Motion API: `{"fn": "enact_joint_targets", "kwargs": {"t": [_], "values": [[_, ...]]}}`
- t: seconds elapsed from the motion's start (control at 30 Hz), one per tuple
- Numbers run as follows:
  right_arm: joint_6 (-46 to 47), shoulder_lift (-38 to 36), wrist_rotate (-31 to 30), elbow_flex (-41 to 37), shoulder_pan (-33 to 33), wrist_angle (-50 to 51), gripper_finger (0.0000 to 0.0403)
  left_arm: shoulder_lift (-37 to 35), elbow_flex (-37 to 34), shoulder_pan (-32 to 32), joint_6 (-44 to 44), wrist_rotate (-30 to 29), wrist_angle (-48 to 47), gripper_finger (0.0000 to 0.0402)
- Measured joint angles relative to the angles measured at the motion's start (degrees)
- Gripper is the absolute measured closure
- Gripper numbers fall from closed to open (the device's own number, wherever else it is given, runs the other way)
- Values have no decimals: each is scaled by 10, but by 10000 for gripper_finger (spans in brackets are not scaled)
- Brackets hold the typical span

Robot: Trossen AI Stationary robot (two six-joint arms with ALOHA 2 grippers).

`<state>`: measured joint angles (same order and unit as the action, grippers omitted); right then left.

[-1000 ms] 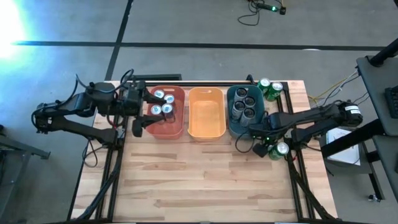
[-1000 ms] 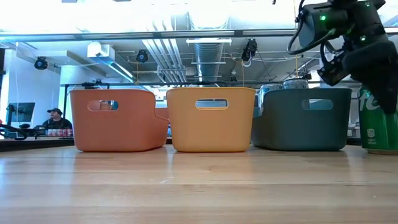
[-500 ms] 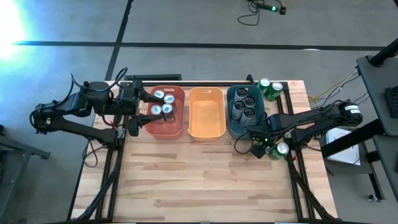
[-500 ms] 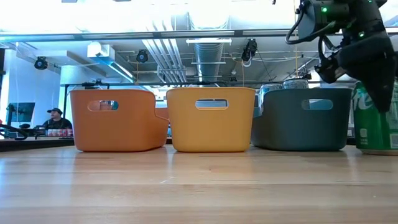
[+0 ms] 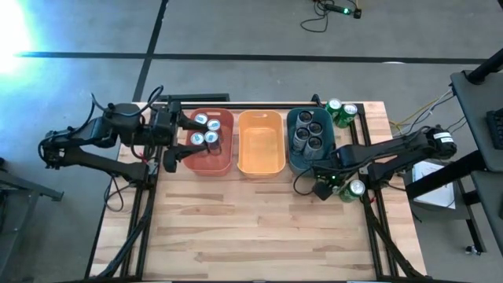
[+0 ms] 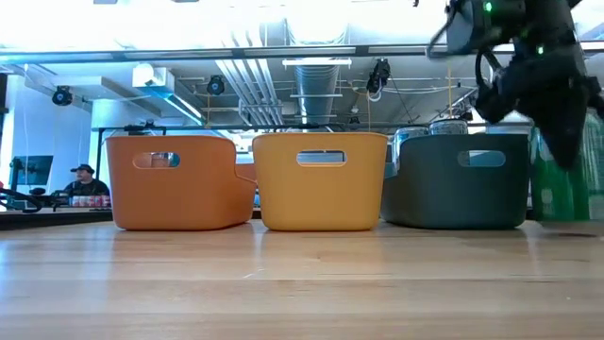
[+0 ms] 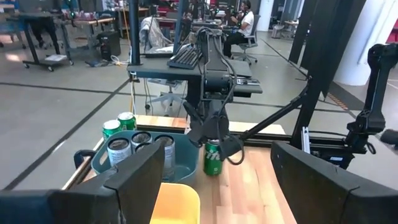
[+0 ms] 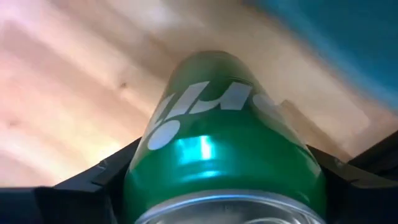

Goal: Sort soda cans
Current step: Put the green soda can into the yellow bin

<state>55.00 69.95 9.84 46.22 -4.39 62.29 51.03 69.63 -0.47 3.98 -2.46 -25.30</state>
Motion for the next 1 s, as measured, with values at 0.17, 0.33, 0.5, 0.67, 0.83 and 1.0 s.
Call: {"fn": "enact_joint_targets", "kwargs": {"t": [0.17, 0.33, 0.5, 0.67, 0.83, 1.0], "values": [[-4, 0, 63, 77, -32, 42, 107, 2, 0, 0, -19, 0, 17, 123], [-7, 11, 66, 212, -65, 92, 98, 5, 0, 0, -35, 11, 45, 123], [-50, 71, -17, 360, -56, 95, 98, 10, 0, 0, -41, 11, 117, 123], [-149, 173, -109, 514, -9, 99, 97, 11, 0, 1, -40, -30, 146, 123], [-236, 286, -141, 662, 60, 124, 97, 7, 0, 1, -1, -60, 120, 123], [-353, 380, -128, 774, 135, 129, 96, 5, 0, 9, 63, -82, -3, 123]]}}
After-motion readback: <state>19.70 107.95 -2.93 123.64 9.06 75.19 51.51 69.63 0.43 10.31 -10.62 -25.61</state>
